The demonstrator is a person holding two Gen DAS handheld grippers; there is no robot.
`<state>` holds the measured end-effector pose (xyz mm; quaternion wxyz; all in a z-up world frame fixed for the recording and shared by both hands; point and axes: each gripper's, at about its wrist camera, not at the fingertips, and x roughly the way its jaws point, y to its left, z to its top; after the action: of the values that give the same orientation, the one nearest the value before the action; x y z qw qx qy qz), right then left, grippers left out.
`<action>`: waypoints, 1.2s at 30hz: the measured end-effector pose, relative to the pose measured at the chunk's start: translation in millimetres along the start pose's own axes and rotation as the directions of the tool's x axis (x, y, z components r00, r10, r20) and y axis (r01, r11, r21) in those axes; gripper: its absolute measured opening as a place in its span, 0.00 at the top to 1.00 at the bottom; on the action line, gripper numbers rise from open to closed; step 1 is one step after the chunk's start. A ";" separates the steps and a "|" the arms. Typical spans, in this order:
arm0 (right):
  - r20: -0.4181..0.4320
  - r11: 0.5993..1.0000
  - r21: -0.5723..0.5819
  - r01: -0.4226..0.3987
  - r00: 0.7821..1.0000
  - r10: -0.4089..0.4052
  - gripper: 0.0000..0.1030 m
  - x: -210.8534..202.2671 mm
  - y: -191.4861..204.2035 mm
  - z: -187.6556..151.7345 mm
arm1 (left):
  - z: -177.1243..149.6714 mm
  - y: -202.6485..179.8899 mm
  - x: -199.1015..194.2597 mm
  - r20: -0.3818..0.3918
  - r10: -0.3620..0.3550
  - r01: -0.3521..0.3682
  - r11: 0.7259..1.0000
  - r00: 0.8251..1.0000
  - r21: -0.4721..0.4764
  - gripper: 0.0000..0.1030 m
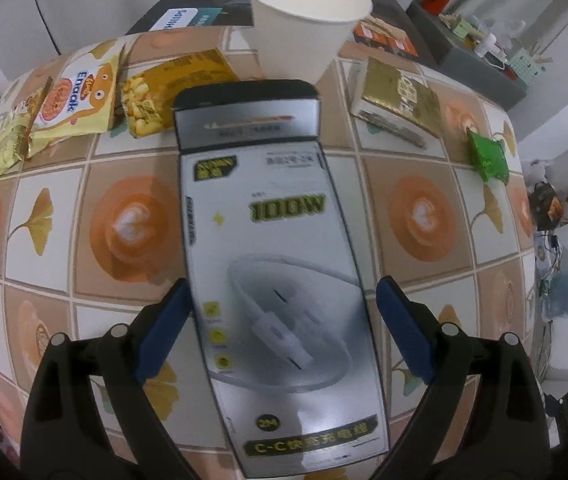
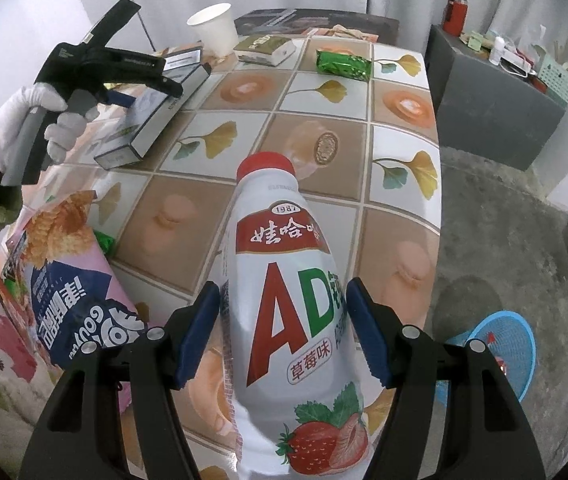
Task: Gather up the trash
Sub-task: 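Close the left tool on the white cable box while the right tool grips the AD milk bottle, then lift the cable box and milk bottle and carry both to the wastebasket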
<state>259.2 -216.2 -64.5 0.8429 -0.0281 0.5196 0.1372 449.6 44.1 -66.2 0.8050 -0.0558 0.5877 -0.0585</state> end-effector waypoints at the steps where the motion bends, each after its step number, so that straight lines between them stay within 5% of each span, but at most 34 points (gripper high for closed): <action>1: 0.001 1.000 0.000 0.002 1.000 -0.002 0.38 -1.0 0.1 -0.8 | -0.9 -1.2 0.6 0.000 0.001 -0.001 1.000 1.000 0.008 0.14; 14: 0.018 1.000 0.011 0.018 1.000 -0.018 0.38 -3.5 2.1 -6.5 | -6.3 1.6 -3.8 0.050 0.036 -0.037 0.999 0.998 0.017 0.22; 20: 0.061 0.995 0.098 -0.026 0.998 0.020 0.39 -14.7 -10.2 -10.1 | -12.7 -2.3 -36.6 0.132 0.037 -0.045 0.998 0.991 0.051 0.22; 36: 0.321 0.924 0.333 -0.186 0.944 0.075 0.39 -86.5 -37.5 -48.2 | -56.4 -24.3 -181.9 0.409 -0.071 0.001 0.986 0.910 0.170 0.22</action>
<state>190.6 -278.9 -13.8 0.8920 0.1824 0.4016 0.0993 340.2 48.0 91.5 0.9116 -0.0108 0.3961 -0.1089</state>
